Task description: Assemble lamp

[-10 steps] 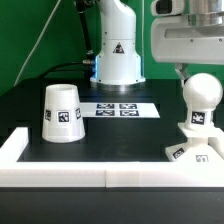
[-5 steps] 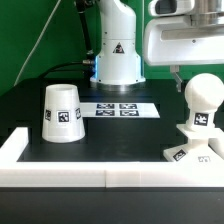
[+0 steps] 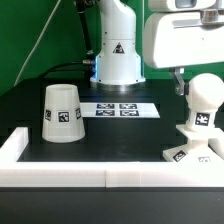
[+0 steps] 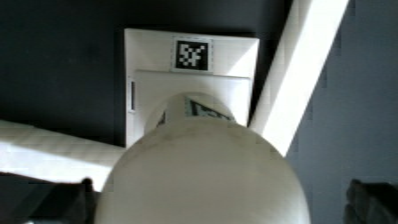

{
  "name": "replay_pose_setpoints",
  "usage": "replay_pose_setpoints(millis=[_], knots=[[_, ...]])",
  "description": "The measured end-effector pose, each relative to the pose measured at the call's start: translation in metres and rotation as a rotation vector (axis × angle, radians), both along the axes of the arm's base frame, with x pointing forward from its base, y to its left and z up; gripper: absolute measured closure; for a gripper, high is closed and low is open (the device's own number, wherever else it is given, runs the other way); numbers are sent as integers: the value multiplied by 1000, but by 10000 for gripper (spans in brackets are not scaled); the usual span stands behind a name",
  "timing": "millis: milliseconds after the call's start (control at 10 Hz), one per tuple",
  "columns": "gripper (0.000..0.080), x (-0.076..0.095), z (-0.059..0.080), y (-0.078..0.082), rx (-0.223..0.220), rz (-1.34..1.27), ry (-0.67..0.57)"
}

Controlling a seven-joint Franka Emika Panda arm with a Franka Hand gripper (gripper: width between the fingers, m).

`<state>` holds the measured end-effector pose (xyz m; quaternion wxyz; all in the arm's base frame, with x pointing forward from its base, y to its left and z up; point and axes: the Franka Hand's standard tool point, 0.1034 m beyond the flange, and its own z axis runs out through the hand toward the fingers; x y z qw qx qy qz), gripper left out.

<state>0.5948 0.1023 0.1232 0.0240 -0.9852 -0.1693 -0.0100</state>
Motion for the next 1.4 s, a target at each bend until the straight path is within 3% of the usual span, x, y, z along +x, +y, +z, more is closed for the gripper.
replay_pose_setpoints(millis=[300, 800, 1400], knots=[[100, 2, 0, -2, -14, 258, -23], [100, 11, 4, 0, -99, 839, -70], [100, 8, -5, -8, -106, 1064, -53]])
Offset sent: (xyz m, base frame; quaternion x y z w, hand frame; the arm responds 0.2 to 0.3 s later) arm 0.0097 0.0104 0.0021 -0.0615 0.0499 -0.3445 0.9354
